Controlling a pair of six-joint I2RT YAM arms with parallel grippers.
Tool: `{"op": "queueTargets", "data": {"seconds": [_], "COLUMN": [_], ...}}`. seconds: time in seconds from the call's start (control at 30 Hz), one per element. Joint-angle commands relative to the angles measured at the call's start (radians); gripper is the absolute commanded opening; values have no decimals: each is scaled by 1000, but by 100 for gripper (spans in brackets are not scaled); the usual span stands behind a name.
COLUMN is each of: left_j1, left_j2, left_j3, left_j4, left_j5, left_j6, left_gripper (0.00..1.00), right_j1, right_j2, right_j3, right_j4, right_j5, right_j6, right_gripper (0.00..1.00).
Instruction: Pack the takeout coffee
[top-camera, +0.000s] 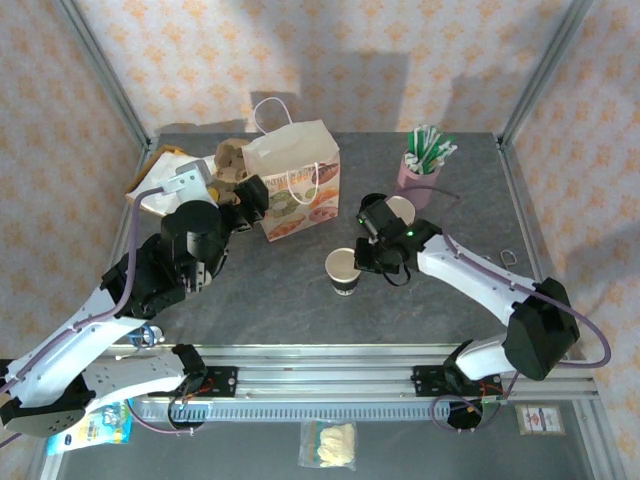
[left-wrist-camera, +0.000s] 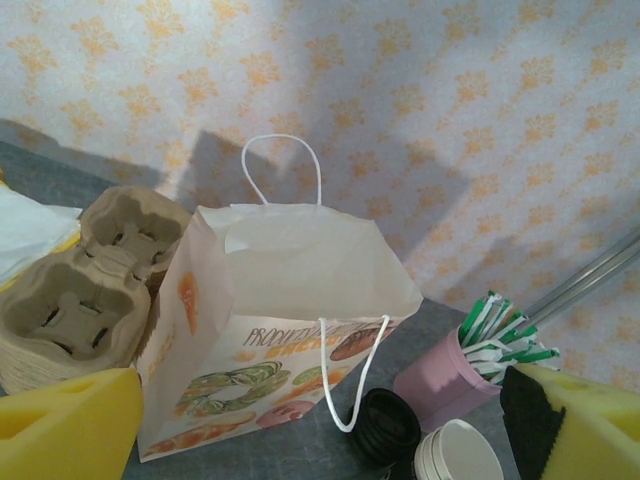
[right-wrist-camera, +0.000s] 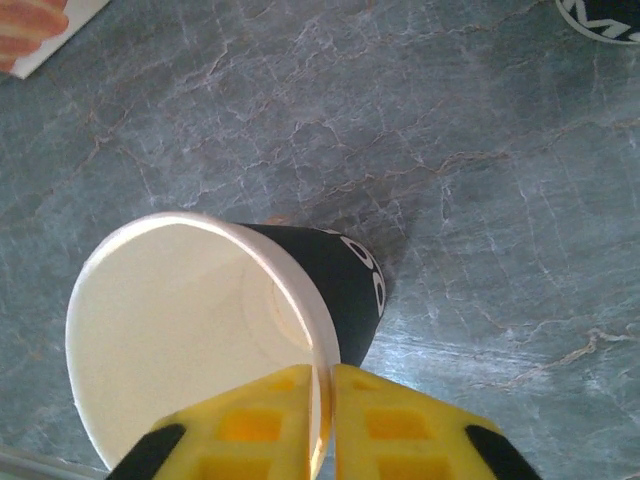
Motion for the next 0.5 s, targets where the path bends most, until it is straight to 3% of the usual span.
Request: {"op": "queueTargets", "data": {"seconds": [0.0,0.1,0.27,0.47], "left_j1": [13,17,23,36], "left_j2": [-19,-19,-10,10], "left_j3": [-11,-11,25,63], "left_j4": [-20,-20,-45,-55], "left_j5": [8,12,0,-28], "left_j6": [-6,-4,-2,23], "left_gripper": [93,93,94,94], "right_j1": [4,5,1,-9], "right_j2": [-9,-17,4,164], "right_j3": [13,48,224,420], "right_j4": [-24,-59,-124,-91], "right_j5": [65,103,152,217], "right_j6": [-4,-12,-23,-29], "right_gripper": [23,36,48,61]}}
